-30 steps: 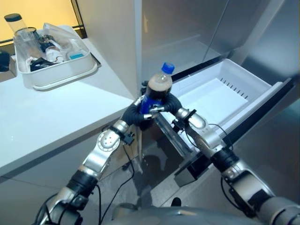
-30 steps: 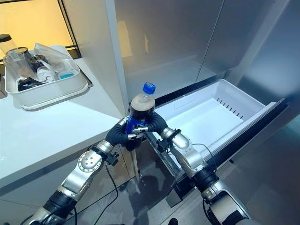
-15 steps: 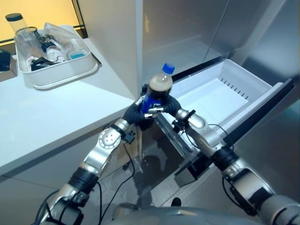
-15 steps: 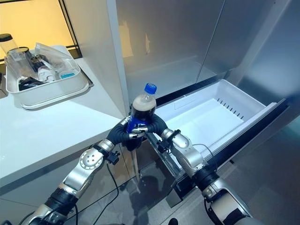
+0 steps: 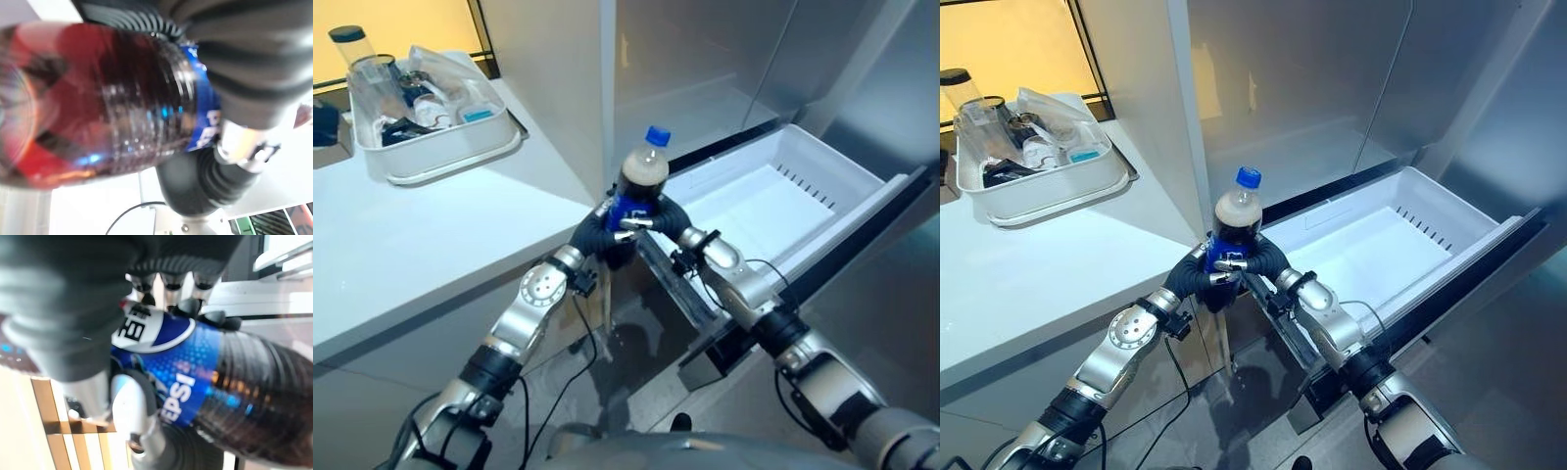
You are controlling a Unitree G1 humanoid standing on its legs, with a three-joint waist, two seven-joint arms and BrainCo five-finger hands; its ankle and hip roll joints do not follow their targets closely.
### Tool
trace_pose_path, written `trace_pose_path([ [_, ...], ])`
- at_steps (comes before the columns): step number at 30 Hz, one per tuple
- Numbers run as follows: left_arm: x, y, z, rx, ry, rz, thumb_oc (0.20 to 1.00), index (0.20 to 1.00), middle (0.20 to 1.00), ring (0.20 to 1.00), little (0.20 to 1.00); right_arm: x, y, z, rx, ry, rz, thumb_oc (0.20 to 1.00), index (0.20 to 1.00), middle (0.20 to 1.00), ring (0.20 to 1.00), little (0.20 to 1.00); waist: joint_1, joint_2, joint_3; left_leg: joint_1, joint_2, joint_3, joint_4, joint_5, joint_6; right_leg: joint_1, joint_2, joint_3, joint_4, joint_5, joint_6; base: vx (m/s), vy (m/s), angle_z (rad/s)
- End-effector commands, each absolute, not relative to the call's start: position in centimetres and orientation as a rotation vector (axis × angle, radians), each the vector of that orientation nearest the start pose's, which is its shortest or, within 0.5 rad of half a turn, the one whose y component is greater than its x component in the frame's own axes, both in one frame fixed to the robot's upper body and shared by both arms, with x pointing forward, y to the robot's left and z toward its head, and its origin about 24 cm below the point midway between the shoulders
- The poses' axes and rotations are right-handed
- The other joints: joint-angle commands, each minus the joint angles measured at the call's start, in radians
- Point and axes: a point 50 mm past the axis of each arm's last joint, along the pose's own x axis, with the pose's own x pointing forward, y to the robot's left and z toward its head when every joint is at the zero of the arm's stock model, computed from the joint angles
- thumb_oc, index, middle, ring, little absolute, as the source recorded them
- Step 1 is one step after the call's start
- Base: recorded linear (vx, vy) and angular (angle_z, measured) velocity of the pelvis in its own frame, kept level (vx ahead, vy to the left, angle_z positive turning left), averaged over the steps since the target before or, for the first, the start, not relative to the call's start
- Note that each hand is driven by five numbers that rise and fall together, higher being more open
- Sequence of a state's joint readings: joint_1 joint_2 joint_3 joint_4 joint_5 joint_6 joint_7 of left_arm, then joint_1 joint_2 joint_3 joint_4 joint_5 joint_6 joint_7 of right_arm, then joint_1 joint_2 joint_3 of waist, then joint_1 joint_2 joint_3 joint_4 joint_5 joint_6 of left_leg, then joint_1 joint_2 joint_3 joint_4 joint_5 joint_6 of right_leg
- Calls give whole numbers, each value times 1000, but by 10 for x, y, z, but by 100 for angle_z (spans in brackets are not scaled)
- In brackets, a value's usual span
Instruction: Take the drinks into the refrigerator
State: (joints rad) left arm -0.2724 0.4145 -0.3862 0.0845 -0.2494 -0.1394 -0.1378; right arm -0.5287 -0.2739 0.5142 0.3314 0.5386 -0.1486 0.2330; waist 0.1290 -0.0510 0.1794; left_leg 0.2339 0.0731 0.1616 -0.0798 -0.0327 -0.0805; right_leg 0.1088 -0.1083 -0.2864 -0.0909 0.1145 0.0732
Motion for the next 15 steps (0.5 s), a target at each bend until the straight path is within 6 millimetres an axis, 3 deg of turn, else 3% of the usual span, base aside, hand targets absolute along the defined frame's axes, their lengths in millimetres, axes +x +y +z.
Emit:
trace_pose_path([
  [1, 273, 54, 135, 156, -484, -805, 200, 200, 200, 200, 200, 326, -34, 139, 57, -304, 778, 200, 200, 200, 200, 200, 30, 14, -42, -12, -47, 4, -7, -61, 58, 22, 11, -15, 119, -83, 35, 0, 0, 0],
  [3, 273, 55, 134, 152, -479, -799, 200, 200, 200, 200, 200, 326, -34, 138, 55, -303, 777, 200, 200, 200, 200, 200, 30, 14, -43, -12, -47, 5, -7, -60, 58, 23, 11, -15, 117, -82, 35, 0, 0, 0],
  [4, 273, 58, 131, 142, -462, -782, 260, 260, 260, 260, 260, 326, -37, 137, 55, -299, 766, 200, 200, 200, 200, 200, 30, 14, -43, -12, -48, 4, -7, -60, 57, 25, 12, -14, 115, -82, 34, 0, 0, 0],
  [5, 273, 58, 131, 142, -462, -782, 260, 260, 260, 260, 260, 326, -37, 137, 55, -299, 766, 200, 200, 200, 200, 200, 30, 15, -43, -12, -48, 4, -7, -60, 57, 25, 12, -14, 115, -82, 34, 0, 0, 0],
  [6, 273, 60, 128, 136, -451, -772, 533, 533, 533, 533, 533, 326, -38, 136, 56, -299, 760, 200, 200, 200, 200, 200, 31, 14, -42, -12, -48, 5, -7, -60, 57, 26, 12, -14, 114, -81, 34, 0, 0, 0],
  [7, 274, 65, 121, 105, -415, -739, 1000, 1000, 1000, 1000, 1000, 327, -42, 135, 58, -300, 741, 200, 200, 200, 200, 200, 33, 14, -41, -12, -48, 4, -7, -59, 57, 27, 13, -15, 111, -81, 33, 0, 0, 0],
  [13, 273, 84, 104, 58, -340, -649, 1000, 1000, 1000, 1000, 1000, 328, -58, 136, 62, -317, 673, 200, 200, 200, 200, 200, 40, 11, -38, -15, -49, 2, -7, -57, 58, 27, 14, -17, 108, -78, 32, 0, 0, 0],
  [15, 270, 100, 94, 39, -300, -588, 1000, 1000, 1000, 1000, 1000, 331, -72, 133, 53, -315, 615, 200, 200, 200, 200, 200, 46, 11, -35, -16, -49, 1, -7, -57, 58, 26, 13, -17, 107, -76, 32, 0, 0, 0],
])
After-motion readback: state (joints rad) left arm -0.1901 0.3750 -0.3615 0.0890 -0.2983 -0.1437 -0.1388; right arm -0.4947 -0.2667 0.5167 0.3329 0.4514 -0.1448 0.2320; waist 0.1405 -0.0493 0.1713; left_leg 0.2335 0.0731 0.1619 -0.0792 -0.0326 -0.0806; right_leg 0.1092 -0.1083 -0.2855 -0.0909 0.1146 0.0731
